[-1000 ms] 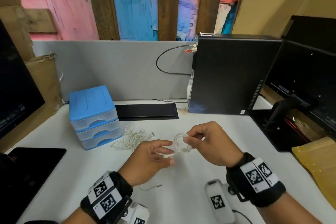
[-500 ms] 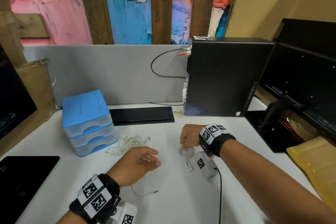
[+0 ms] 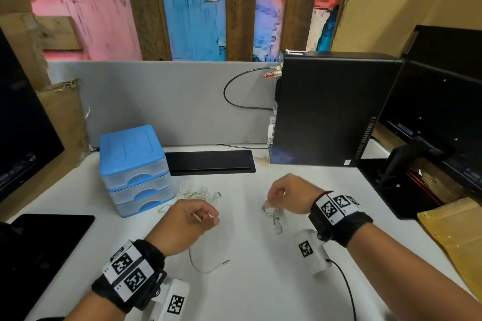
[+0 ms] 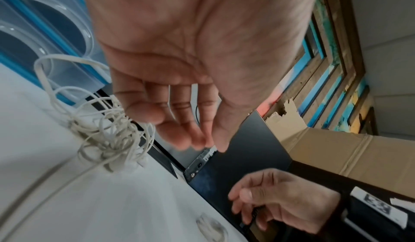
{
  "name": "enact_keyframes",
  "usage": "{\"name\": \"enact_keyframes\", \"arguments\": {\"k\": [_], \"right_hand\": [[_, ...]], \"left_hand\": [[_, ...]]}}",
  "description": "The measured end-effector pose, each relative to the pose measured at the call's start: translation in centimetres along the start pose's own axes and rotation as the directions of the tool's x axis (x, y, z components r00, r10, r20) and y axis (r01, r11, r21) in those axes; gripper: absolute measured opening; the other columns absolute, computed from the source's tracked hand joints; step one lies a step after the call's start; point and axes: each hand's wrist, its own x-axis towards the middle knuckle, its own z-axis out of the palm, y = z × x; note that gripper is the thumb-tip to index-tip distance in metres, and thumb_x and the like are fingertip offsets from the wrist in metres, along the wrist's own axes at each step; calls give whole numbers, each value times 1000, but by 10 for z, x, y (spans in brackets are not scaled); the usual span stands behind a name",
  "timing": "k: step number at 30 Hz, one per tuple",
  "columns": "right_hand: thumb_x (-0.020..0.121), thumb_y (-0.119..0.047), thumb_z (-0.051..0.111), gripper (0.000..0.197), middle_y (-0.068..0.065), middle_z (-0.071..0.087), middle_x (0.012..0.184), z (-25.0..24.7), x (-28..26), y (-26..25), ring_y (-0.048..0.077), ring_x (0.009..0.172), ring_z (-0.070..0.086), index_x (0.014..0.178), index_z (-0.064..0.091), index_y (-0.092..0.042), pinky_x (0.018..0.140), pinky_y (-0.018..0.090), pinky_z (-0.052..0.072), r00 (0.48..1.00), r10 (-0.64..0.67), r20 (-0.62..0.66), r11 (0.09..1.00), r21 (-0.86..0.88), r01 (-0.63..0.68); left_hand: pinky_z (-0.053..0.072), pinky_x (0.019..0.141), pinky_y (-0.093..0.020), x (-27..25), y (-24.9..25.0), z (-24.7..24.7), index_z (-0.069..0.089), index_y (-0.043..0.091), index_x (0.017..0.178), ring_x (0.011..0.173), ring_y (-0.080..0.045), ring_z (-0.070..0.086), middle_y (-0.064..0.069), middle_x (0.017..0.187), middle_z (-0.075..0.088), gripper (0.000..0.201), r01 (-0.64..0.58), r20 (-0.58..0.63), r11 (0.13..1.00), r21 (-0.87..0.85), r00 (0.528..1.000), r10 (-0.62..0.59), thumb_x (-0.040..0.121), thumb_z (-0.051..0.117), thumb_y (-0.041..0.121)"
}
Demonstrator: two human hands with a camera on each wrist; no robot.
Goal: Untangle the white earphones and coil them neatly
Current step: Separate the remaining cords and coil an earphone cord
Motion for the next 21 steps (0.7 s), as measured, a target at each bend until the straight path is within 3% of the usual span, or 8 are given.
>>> {"name": "enact_keyframes", "arguments": {"k": [3, 6, 9, 12, 14, 18, 19, 21], "right_hand": [[82, -39, 73, 22, -3, 76, 94, 18, -3, 10, 8, 80, 65, 95, 72, -21, 80, 25, 53, 975, 59, 216, 998, -31, -53], [75, -48, 73, 25, -3, 72, 98, 21, 6, 15, 15, 81, 70, 91, 66, -31, 89, 38, 57, 992, 56, 114, 998, 29, -59], [84, -50, 71, 36, -12, 60, 112, 29, -1, -8, 10, 87, 63, 116, 63, -34, 90, 30, 53, 997, -58, 56, 997, -42, 60], [81, -49, 75, 41, -13, 64, 100, 61, -24, -45, 10, 89, 64, 115, 66, -28, 89, 30, 53, 941, -186, 283, 976, -58, 210], [81, -49, 74, 42, -9, 63, 96, 85, -33, -60, 16, 92, 63, 113, 65, -23, 84, 32, 52, 891, -212, 401, 931, -193, 308], [91, -29, 64, 17, 7, 70, 95, 110, -36, -75, 29, 87, 64, 92, 66, -12, 74, 32, 48, 882, -250, 398, 848, -349, 398], [91, -25, 63, 16, 8, 71, 94, 110, -34, -76, 30, 86, 64, 88, 66, -9, 74, 33, 50, 867, -243, 435, 824, -379, 421], [89, -25, 66, 17, 6, 72, 94, 99, -32, -80, 28, 87, 66, 86, 69, -8, 76, 34, 52, 828, -203, 523, 791, -410, 453]], "left_hand": [[49, 60, -16, -6, 2, 0, 78, 22, 79, 57, -2, 59, 5, 73, 69, 10, 2, 43, 1000, 11, 999, -3, 86, 76, 14], [49, 61, -19, -2, -3, -12, 76, 18, 74, 56, 0, 58, 0, 73, 71, 11, 39, -59, 999, 38, 998, -36, 84, 78, 19], [51, 56, -26, 3, -12, -21, 69, 11, 70, 51, -9, 61, -6, 65, 70, 22, 189, -139, 981, 41, 973, -182, 84, 78, 25], [48, 52, -26, -1, -14, -12, 63, 11, 68, 46, -13, 61, -4, 59, 66, 26, 266, -55, 962, 67, 963, -263, 84, 77, 27], [50, 54, -29, -2, -12, -3, 63, 10, 69, 46, -13, 59, -3, 58, 64, 24, 242, -42, 970, 36, 970, -240, 84, 77, 23], [57, 74, -37, 3, -9, -3, 67, 19, 76, 72, -16, 65, 0, 77, 69, 13, 130, -265, 984, 119, 960, -95, 80, 79, 21], [55, 83, -38, 5, -8, -4, 66, 24, 86, 87, -18, 64, 4, 90, 68, 15, 117, -351, 984, 131, 934, -64, 80, 79, 20], [44, 102, -40, 11, -12, -10, 58, 30, 121, 120, -23, 49, 7, 121, 53, 46, 180, -439, 963, 202, 895, -75, 80, 78, 22]]}}
